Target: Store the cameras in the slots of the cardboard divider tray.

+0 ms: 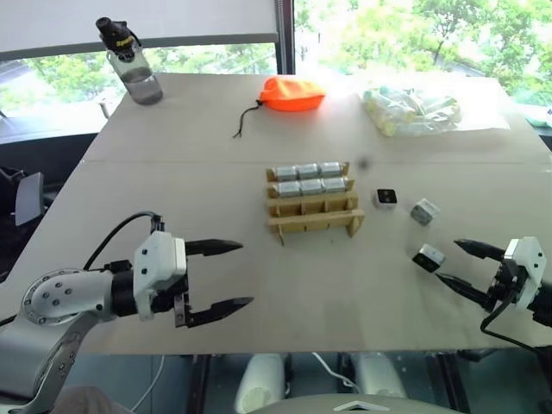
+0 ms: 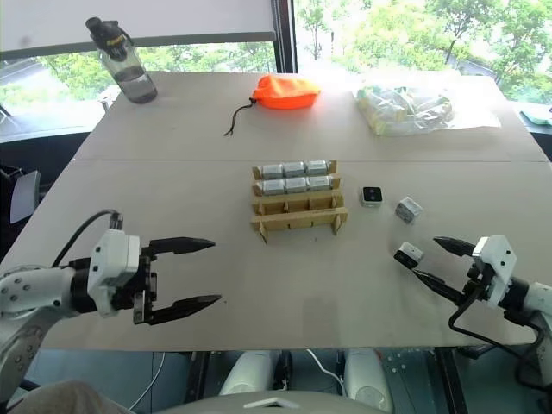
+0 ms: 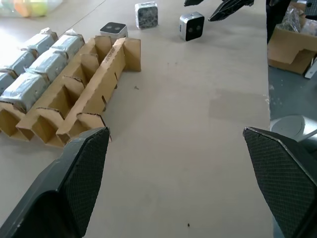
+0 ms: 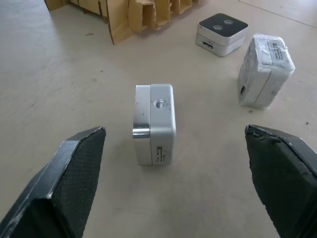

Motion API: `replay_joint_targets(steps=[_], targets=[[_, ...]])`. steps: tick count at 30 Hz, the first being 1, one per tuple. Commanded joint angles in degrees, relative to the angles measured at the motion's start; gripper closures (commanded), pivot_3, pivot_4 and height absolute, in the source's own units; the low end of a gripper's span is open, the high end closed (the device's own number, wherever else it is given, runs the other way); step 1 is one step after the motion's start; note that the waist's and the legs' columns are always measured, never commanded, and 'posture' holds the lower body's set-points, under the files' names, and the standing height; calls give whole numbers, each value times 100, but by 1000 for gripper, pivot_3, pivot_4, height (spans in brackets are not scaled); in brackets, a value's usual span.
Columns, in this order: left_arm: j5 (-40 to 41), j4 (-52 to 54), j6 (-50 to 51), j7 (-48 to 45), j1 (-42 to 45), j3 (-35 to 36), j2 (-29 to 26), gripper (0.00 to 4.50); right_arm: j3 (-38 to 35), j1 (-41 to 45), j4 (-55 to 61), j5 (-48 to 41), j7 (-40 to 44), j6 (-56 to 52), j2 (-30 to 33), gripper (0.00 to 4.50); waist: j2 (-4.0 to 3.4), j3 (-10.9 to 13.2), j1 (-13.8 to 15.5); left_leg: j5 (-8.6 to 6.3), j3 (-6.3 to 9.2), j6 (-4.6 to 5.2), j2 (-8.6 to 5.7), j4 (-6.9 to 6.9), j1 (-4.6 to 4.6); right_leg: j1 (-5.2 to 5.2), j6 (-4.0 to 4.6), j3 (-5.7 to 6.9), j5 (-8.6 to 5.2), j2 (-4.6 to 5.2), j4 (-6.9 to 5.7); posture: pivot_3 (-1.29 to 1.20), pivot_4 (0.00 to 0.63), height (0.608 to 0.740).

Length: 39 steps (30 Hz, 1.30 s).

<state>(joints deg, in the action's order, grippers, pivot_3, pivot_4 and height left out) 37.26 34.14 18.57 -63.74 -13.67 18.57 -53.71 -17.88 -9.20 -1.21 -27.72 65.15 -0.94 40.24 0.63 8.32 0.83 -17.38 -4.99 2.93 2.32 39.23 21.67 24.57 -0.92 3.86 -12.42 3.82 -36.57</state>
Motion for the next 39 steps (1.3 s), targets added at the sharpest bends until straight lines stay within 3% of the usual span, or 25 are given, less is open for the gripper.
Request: replay_joint_targets(steps=[1,11,18,20,31,39], targets=[[15,162,56,-123,-17,22,-103,33,0,2,180,-63,-19,-33,-11,0,-1,1,-5,1,-1,-2,0,0,0,0,0,-1,1,-1,-1,0,150,740],[268,345,171,-33,-301,349,128,33,101,-4,170,-36,-47,-40,-72,0,-2,1,-3,4,-3,-7,2,0,0,1,1,-3,1,-3,0,0,150,740],[270,311,120,-98,-474,514,211,0,126,30,176,-20,-83,7,-142,3270,-2,1,-3,3,-1,-6,2,0,-1,1,1,-2,1,-4,-2,0,150,740],[264,277,94,-117,-489,525,234,0,123,46,160,-9,-83,29,-148,3878,-1,1,-3,3,-2,-6,1,1,-1,0,1,-3,1,-4,-2,0,150,740],[447,80,19,-196,-487,750,482,0,138,603,329,-128,-32,-253,36,3894,-3,2,-15,3,-7,-5,1,1,-3,1,5,-7,3,-5,-2,0,150,740],[617,66,223,15,-409,966,520,0,1509,2952,-51,101,608,-666,-183,3894,2,10,-78,0,-8,0,5,4,-12,2,7,-10,6,-18,-13,0,150,740]])
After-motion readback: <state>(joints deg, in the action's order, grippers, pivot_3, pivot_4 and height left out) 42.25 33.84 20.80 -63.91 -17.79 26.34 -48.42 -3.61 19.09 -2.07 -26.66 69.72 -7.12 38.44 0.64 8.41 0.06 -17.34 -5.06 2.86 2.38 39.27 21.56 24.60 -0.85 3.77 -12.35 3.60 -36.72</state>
